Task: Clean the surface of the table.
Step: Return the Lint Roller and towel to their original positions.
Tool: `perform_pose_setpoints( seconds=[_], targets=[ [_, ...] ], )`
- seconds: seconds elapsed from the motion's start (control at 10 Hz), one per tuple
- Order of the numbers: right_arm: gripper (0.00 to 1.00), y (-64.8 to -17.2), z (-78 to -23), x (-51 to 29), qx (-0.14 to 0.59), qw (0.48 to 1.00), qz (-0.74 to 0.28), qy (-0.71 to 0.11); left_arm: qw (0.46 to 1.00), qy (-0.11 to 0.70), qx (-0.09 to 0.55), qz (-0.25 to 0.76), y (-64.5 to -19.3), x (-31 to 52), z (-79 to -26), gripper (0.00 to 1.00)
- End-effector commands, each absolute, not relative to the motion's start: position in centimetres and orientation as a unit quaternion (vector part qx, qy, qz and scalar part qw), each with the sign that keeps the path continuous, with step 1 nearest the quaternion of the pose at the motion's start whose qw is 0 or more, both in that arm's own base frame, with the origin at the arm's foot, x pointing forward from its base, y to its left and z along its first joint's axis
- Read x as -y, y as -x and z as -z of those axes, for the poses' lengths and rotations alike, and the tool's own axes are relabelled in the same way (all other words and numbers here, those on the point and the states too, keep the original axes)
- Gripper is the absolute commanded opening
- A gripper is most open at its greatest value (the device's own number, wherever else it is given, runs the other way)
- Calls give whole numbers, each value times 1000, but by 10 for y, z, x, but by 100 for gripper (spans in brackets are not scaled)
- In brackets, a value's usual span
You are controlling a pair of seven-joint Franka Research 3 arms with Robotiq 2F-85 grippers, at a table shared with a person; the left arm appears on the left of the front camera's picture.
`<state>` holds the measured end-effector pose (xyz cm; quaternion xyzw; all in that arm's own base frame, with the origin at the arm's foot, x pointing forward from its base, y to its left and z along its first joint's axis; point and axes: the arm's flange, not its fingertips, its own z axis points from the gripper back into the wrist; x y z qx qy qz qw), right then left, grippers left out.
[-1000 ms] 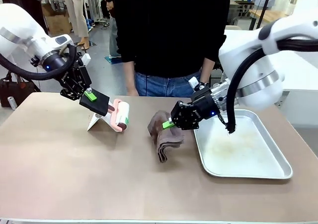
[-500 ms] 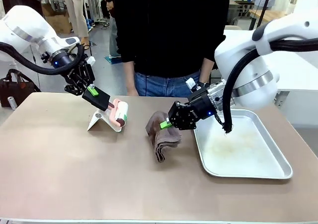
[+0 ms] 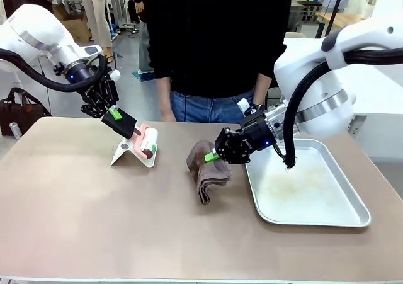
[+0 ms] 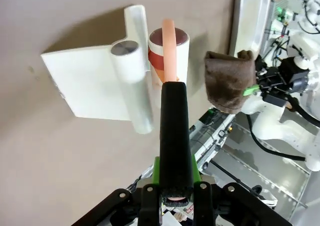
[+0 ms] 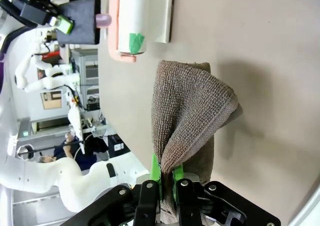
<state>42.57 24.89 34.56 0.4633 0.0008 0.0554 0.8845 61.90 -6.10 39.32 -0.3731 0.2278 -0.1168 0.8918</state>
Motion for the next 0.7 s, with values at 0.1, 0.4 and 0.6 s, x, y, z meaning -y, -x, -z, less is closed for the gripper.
perform_pose_setpoints(
  seconds=[0.1,0.4,0.6],
  targets=[
    [11,-426,-346,-245,-5,879,-42,-476,895,363,-233,114,-622,67,-390,22],
    [11,-427,-344,-244,-7,877,-40,-478,902,357,-217,106,-621,70,-383,22],
    [11,-427,-343,-242,-1,876,-42,-480,906,352,-215,98,-620,72,-379,22]
  ],
)
